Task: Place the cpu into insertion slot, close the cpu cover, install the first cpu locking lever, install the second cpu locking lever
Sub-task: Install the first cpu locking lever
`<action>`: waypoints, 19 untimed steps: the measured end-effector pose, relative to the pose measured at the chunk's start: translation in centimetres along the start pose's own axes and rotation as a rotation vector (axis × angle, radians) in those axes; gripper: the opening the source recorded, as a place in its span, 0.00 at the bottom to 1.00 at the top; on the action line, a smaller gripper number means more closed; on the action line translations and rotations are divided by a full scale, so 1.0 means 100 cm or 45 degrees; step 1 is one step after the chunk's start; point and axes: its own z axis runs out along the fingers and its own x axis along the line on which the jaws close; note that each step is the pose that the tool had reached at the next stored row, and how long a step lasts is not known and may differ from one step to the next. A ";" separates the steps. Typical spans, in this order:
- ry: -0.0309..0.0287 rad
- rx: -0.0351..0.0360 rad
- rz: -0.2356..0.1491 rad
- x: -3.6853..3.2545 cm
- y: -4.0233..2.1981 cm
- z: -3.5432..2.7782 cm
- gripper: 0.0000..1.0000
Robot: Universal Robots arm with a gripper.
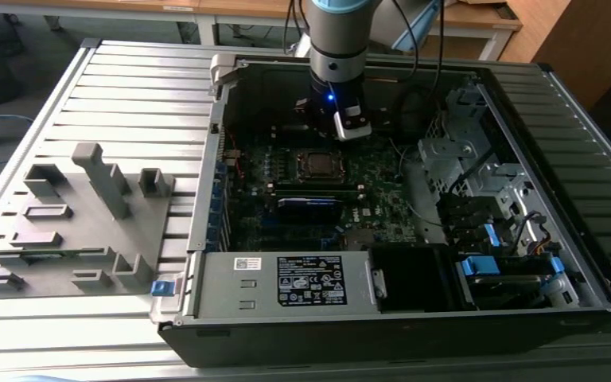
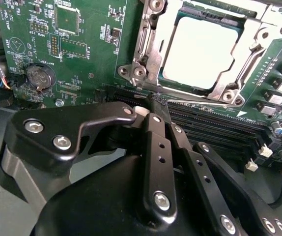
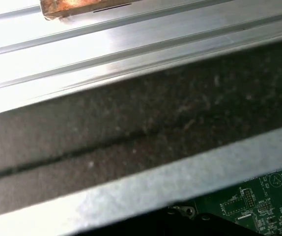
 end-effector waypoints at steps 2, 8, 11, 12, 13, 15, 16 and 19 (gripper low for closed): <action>-0.0002 -0.0007 0.002 0.0002 0.0000 0.0001 0.11; -0.0007 -0.0024 0.008 0.0013 0.0004 0.0002 0.11; -0.0008 -0.0023 0.008 0.0015 0.0004 0.0002 0.11; -0.0009 -0.0024 0.008 0.0015 0.0004 0.0002 0.11; -0.0010 -0.0024 0.008 0.0015 0.0004 0.0002 0.11; -0.0010 -0.0023 0.008 0.0015 0.0004 0.0002 0.11; -0.0010 -0.0024 0.008 0.0015 0.0004 0.0002 0.11; -0.0161 -0.0075 0.004 0.0016 0.0004 0.0003 0.11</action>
